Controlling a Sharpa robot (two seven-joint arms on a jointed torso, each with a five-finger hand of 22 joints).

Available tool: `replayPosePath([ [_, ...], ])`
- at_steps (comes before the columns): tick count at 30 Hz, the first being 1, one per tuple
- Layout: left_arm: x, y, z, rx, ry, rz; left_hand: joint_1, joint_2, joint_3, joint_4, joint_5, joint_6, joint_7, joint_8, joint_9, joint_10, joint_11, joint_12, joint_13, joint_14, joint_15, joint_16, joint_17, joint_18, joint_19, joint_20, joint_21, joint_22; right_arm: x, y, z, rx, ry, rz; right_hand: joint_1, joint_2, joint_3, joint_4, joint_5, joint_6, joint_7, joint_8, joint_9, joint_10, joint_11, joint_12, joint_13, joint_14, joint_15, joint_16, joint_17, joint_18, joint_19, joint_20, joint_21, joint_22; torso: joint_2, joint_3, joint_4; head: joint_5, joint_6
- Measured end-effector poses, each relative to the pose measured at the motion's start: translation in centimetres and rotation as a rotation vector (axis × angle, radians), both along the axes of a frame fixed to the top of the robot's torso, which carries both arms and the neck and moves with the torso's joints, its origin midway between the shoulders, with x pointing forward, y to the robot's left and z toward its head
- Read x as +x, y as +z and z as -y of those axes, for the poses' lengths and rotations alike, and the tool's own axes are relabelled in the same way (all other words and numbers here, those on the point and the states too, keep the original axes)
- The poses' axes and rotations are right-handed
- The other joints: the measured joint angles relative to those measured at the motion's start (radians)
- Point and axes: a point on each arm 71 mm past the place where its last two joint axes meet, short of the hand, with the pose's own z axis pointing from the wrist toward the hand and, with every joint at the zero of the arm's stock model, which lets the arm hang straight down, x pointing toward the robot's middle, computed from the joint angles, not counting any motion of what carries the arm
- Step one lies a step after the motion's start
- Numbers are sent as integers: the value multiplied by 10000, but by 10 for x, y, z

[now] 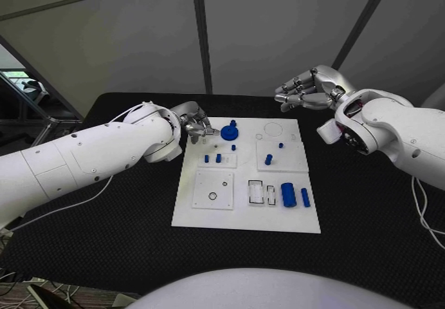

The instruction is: Assemble the parts on the task board

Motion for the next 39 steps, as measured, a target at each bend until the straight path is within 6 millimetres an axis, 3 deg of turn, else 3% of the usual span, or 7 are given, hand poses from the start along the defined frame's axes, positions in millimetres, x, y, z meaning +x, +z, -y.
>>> replayPosePath([
  [3,3,3,9,-439,-587,561,921,-58,432,-378,0,249,-7,-342,-552,-29,40,-515,-678,-231,-21,-334,-439,-2,6,80,-421,-426,0,0,0,-1,-1,-4,0,0,0,0,-1,0,0,0,0,0,0,0,0,0,0,0,0,0,0,0,0,0,2,5,-8,-19,16],
  [4,3,4,12,-523,-778,733,1139,-230,647,-437,0,459,-57,-565,-878,160,-23,-757,-1060,-233,-22,-389,-633,-2,58,132,-544,-584,0,0,0,-2,-4,-6,0,0,0,0,-2,0,0,0,0,0,0,0,0,0,0,0,0,0,0,0,0,0,2,6,-10,-35,25],
  [8,5,4,25,-462,-1697,1467,1530,-492,1003,-606,0,884,-239,-1007,-1524,323,-2,-1362,-1896,-233,-22,-374,-973,-3,141,121,-658,-787,0,-1,-1,-1,5,-6,8,8,0,0,-3,0,0,0,0,0,0,34,0,0,0,0,1,-1,0,0,0,1,2,9,-11,-88,70],
  [15,4,-2,45,529,-3152,2503,1460,-769,1227,-659,0,1369,-389,-1597,-2277,756,-179,-1995,-2909,575,-252,1611,-450,-4,1313,-130,668,158,0,-1,-3,-34,53,19,40,40,0,0,-3,0,0,0,0,0,0,41,0,0,0,0,-8,-1,0,0,0,1,2,12,-18,-161,179],
  [18,5,-5,50,992,-3536,2751,1390,-916,1250,-660,0,1474,-400,-1736,-2462,833,-173,-2062,-3135,758,-280,2334,-56,-5,1313,-130,1015,527,0,-1,-4,-49,62,28,40,40,0,0,-3,0,0,0,0,0,0,41,0,0,0,0,-8,0,0,0,0,1,3,12,-19,-198,206],
  [23,5,-12,59,1615,-4070,2918,1354,-952,1304,-659,0,1577,-431,-1807,-2620,863,-204,-2140,-3344,1031,-279,3056,400,-5,1350,-168,1614,1055,0,-1,-5,-61,86,37,40,40,0,0,-4,0,0,0,0,0,0,41,0,0,0,0,-7,0,0,0,0,2,10,9,-19,-230,244],
  [39,7,-20,69,2429,-4649,2731,1275,-1031,1304,-659,0,1683,-395,-1882,-2730,863,-204,-2256,-3497,1236,-233,3669,790,-7,1491,-167,2344,1648,0,-2,-7,-74,124,44,40,40,0,0,-4,0,0,0,0,0,0,41,0,0,0,0,-6,-1,0,0,0,-6,15,13,-18,-283,249],
])
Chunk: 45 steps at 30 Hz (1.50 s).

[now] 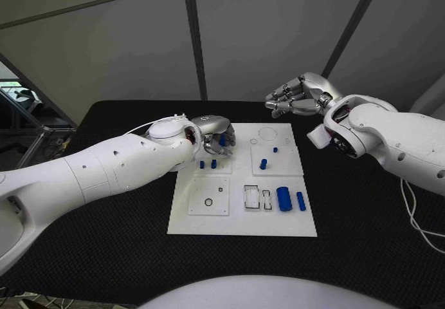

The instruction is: Assemble the parts on the task board

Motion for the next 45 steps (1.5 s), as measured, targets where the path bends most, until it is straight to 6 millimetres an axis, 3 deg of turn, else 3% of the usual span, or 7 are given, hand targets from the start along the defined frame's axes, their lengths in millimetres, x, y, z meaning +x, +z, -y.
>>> replayPosePath([
  [18,5,-7,3,379,50,-277,134,134,539,-234,0,362,-4,1,-142,336,8,0,-175,449,-55,970,726,-1,359,34,1240,938,0,0,-2,5,42,0,0,0,0,0,0,0,0,0,0,0,0,0,0,0,0,0,1,0,0,0,0,1,5,2,0,-12,-14],
  [38,7,-11,1,580,129,-474,174,94,899,-345,0,491,24,-80,-237,570,-14,-87,-259,730,-53,1455,1139,0,518,20,1843,1417,0,0,-3,3,74,-5,0,0,0,0,0,0,0,0,0,0,0,0,0,0,0,0,2,0,0,0,0,3,4,-2,7,-52,-56],
  [45,7,-11,3,604,126,-503,313,192,1199,-478,0,626,89,-90,-267,772,-36,-149,-291,877,-82,1681,1345,-5,585,-1,2100,1627,0,0,-4,8,95,-8,0,0,0,0,0,0,0,0,0,0,0,0,0,0,0,0,2,0,0,0,0,3,0,-4,11,-54,-56],
])
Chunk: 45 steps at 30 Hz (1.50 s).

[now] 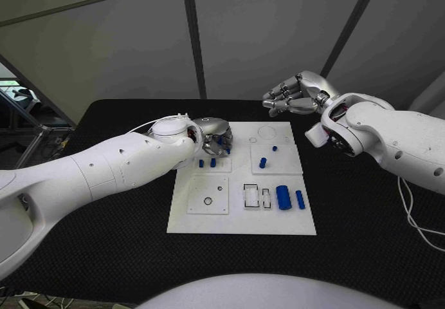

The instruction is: Assemble the parts on the task board

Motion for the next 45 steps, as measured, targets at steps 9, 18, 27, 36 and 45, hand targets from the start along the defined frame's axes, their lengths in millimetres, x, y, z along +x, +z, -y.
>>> replayPosePath([
  [9,1,0,1,-2,-3,3,32,-33,388,-143,-40,199,15,-76,-29,223,-45,-182,-70,175,-6,254,224,-19,111,-16,363,309,0,0,-1,2,17,-4,0,0,0,0,0,0,0,0,0,0,0,0,0,0,0,0,1,0,0,0,0,0,0,2,0,-15,0],
  [18,1,0,1,-14,-4,14,24,-40,540,-180,-40,391,0,-116,-38,448,-45,-272,-101,277,-37,390,370,-350,148,-53,519,448,0,0,-1,2,36,-3,0,0,0,0,58,0,0,0,0,0,0,0,0,0,0,0,-15,0,0,0,-71,-11,0,3,-2,-26,9],
  [27,-1,-1,-1,-127,14,48,-157,-33,649,-209,-42,625,-19,-145,-24,670,-100,-382,-107,480,-60,567,658,-305,275,-67,749,599,0,0,-1,0,39,-4,0,0,0,0,58,0,0,0,0,0,0,0,0,0,0,0,-14,0,0,0,-71,-11,-5,0,-4,-44,18],
  [36,-5,4,-7,-426,77,204,-157,-33,675,-236,-42,625,-18,-146,-13,705,-63,-383,-99,551,-62,607,703,-305,274,-67,748,609,0,0,0,-8,26,-8,0,0,0,0,58,0,0,0,0,0,0,0,0,0,0,0,-13,0,0,0,-71,-10,-11,-9,6,-48,36],
  [45,-8,15,-15,-754,151,476,-210,-86,702,-209,-42,687,-27,-147,-16,740,-97,-432,-99,551,-63,606,720,-305,273,-67,748,617,0,0,1,-19,-4,-13,0,0,0,0,58,0,0,0,0,0,0,0,0,0,0,0,-13,0,0,0,-71,-9,-14,-14,20,-23,60],
])
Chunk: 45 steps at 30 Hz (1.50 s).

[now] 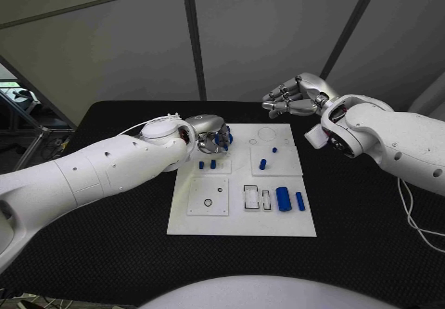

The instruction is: Assemble the parts on the task board

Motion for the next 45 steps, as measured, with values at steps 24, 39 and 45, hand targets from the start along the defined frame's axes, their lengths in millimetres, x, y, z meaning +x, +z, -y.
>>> replayPosePath([
  [24,-6,4,-38,-108,669,-29,1,0,27,-28,0,28,29,-28,5,72,-1,-40,0,0,0,37,12,-1,-1,-1,0,26,0,0,5,-42,-85,-5,0,0,0,0,0,0,0,0,0,0,0,0,0,0,0,0,1,0,0,0,0,2,12,16,-18,55,-18],
  [39,-5,2,-45,0,891,-141,-37,-39,27,-29,0,64,-8,-44,5,73,-2,-39,10,0,0,36,10,-1,-2,-1,0,38,0,0,6,-47,-93,-7,0,0,0,0,0,0,0,0,0,0,0,0,0,0,0,0,2,-1,0,0,0,2,13,19,-24,57,-11],
  [45,-5,1,-45,59,893,-229,-38,-39,27,-29,0,63,-9,-44,13,72,-1,-39,9,-1,0,36,10,-1,-2,-1,0,37,0,0,6,-48,-93,-7,0,0,0,0,0,0,0,0,0,0,0,0,0,0,0,0,2,0,0,0,0,2,13,17,-26,57,-18],
])
